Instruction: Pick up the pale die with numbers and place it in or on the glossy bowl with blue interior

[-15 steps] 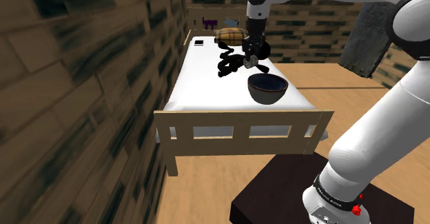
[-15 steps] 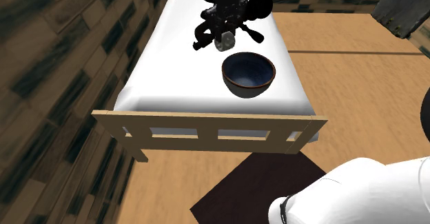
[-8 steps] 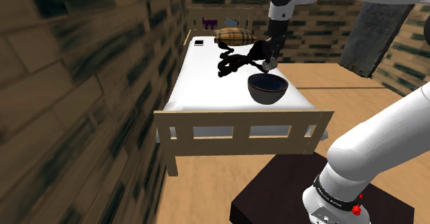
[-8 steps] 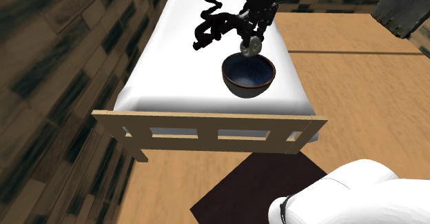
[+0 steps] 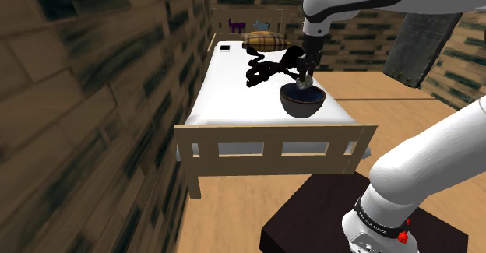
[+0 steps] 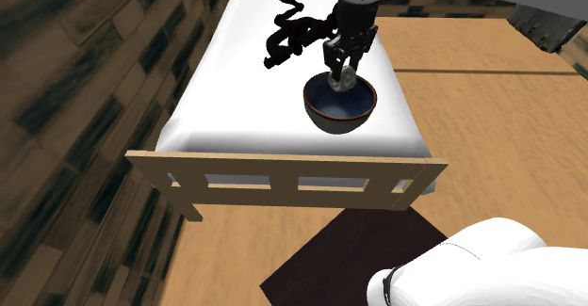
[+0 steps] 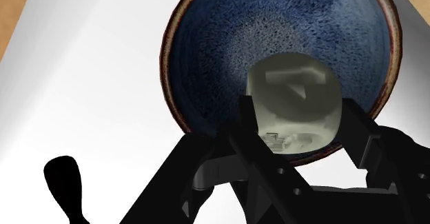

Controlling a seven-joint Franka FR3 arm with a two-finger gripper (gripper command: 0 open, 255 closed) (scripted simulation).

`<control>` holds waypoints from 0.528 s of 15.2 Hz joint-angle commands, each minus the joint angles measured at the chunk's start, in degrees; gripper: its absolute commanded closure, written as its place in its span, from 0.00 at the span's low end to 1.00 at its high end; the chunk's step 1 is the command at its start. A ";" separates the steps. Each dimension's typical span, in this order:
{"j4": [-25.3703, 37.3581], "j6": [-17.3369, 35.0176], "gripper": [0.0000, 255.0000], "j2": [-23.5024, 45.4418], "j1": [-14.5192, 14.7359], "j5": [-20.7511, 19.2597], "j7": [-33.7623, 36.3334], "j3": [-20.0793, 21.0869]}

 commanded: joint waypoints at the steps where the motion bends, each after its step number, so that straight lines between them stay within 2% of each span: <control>1: -1.64 1.70 1.00 0.03 -0.01 -0.02 0.04 -0.03; 5: -4.56 4.80 1.00 0.22 -0.05 -0.08 0.06 -0.13; 8: -4.95 5.24 1.00 0.26 -0.06 -0.08 0.06 -0.15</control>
